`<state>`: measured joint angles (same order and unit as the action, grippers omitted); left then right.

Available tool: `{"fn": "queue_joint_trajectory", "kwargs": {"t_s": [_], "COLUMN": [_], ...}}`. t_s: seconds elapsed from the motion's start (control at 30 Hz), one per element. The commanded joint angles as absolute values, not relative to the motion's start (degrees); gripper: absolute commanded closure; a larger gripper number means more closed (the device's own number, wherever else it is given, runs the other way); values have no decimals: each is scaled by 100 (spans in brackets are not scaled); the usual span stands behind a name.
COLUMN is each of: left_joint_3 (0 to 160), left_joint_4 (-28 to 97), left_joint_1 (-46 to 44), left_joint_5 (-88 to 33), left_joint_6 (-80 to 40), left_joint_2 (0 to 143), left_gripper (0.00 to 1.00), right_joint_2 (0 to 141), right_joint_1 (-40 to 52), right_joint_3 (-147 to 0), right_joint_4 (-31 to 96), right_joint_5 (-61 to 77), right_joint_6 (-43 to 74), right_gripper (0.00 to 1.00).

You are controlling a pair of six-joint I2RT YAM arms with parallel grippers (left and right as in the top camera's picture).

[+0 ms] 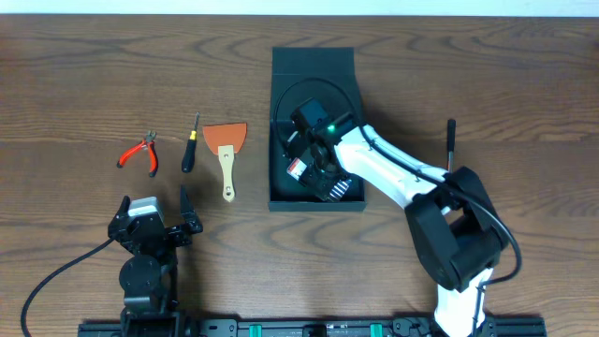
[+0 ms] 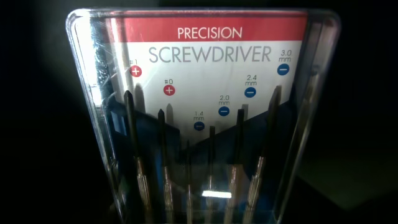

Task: Pack container
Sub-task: 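Lower the case into the box and open the right gripper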

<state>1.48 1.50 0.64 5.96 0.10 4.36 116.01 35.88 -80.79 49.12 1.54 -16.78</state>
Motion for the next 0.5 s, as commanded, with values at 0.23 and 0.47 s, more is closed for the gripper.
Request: {"fn": "queue_joint_trajectory", "kwargs": {"t_s": [0.23, 0.47], "left_joint_3": [23, 23], "left_joint_4": [357, 357], "left_joint_1": [84, 84], "left_joint_5": [661, 661], "left_joint_6": [84, 84], "left_joint_2": [399, 399], "left_gripper": [1, 1], "right_joint_2": [11786, 11786], "right_joint_1": [3592, 3592], "right_joint_3": [-8058, -8158], "right_joint_4": [4759, 4779], "right_joint_5": [196, 191], "right_joint_6": [-1739, -1629], "right_gripper": [37, 4]}}
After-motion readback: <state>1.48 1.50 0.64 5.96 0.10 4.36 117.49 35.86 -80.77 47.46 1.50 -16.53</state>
